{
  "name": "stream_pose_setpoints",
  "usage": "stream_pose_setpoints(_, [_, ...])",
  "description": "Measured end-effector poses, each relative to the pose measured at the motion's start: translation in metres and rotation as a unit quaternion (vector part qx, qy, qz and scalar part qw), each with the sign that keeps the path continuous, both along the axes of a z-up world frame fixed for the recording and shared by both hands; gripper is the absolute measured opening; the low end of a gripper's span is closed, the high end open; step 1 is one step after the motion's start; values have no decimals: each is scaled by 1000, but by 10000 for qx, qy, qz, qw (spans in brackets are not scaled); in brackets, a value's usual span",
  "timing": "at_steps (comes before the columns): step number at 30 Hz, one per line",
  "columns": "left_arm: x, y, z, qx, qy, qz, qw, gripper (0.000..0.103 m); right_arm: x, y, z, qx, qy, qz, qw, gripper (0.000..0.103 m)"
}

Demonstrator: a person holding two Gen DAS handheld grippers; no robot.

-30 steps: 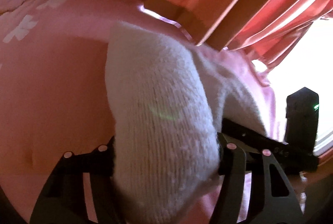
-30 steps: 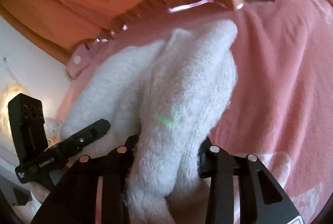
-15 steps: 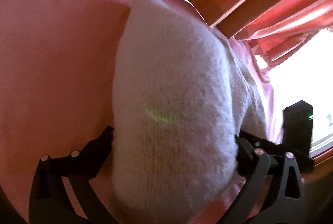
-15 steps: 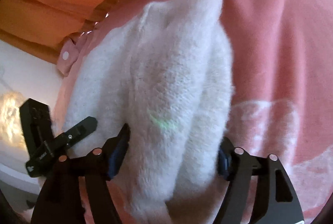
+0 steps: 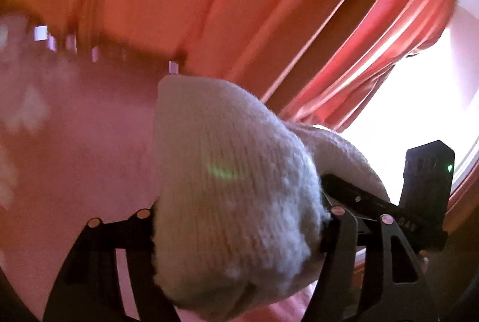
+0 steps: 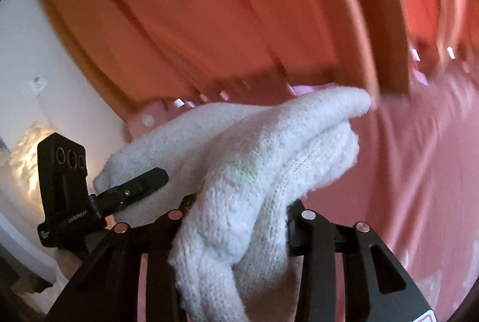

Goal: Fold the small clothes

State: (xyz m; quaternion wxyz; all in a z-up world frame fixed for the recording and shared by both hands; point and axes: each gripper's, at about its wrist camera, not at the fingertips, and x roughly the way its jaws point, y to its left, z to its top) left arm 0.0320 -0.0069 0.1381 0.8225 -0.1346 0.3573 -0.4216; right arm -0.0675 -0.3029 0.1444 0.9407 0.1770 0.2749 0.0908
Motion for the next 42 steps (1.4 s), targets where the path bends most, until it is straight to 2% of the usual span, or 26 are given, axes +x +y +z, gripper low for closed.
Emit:
stream_pose_setpoints(3, [15,32,23,194,-645,299,9973,69,32,21,4,106,-198,148,9996,40])
stream_pose_setpoints(5, [34,49,13,431,-738,527,9950,78,65,34,-18,181,-149,256,9994,50])
stream_pose_setpoints(7, [57,60,-14,845,-723,876,9899,91,100,43,-64,101,166,82,9998,58])
stream_pose_setpoints(9, [82,74,-60,1679,-618,1378,9742,90,128,46,-118,-209,917,-319,9951,58])
stream_pose_setpoints(10, [92,81,-84,2364,-514,1735,9547,79,131,45,-129,-169,1036,-400,9937,53])
stream_pose_setpoints(11, [93,87,-96,2682,-465,1811,9450,75,130,44,-137,-21,1042,-385,9938,52])
stream_pose_setpoints(13, [85,99,-100,2636,-555,1799,9461,77,123,45,-134,69,795,-308,9963,52])
stream_pose_setpoints(15, [76,97,-92,2650,-788,1953,9410,82,122,51,-119,-153,493,-274,9983,48])
stream_pose_setpoints(17, [70,84,-85,2703,-983,2069,9351,84,125,63,-105,-371,305,-271,9985,37])
stream_pose_setpoints(19, [71,67,-86,2693,-1000,2004,9366,86,130,82,-111,-841,381,-182,9956,34])
stream_pose_setpoints(22, [77,45,-114,3190,-879,1950,9233,86,155,97,-162,-1474,1142,-257,9821,32])
stream_pose_setpoints(23, [78,42,-126,3353,-838,1958,9177,87,154,96,-170,-1456,1187,-286,9818,32])
stream_pose_setpoints(25, [74,39,-136,3540,-936,2006,9087,87,146,94,-158,-1381,1048,-360,9842,33])
stream_pose_setpoints(27, [66,39,-130,3511,-1062,2065,9071,87,132,97,-142,-1443,745,-476,9856,33])
stream_pose_setpoints(30, [58,46,-124,3201,-822,2223,9173,87,106,102,-131,-1430,468,-796,9854,52])
stream_pose_setpoints(32, [49,52,-121,3068,-771,2450,9164,87,91,109,-129,-1532,322,-1003,9826,70])
stream_pose_setpoints(34, [37,56,-124,2990,-700,2614,9151,88,74,121,-133,-1722,318,-1164,9776,77])
stream_pose_setpoints(42, [8,58,-152,3030,-295,2858,9086,88,55,129,-157,-1824,561,-1269,9734,77])
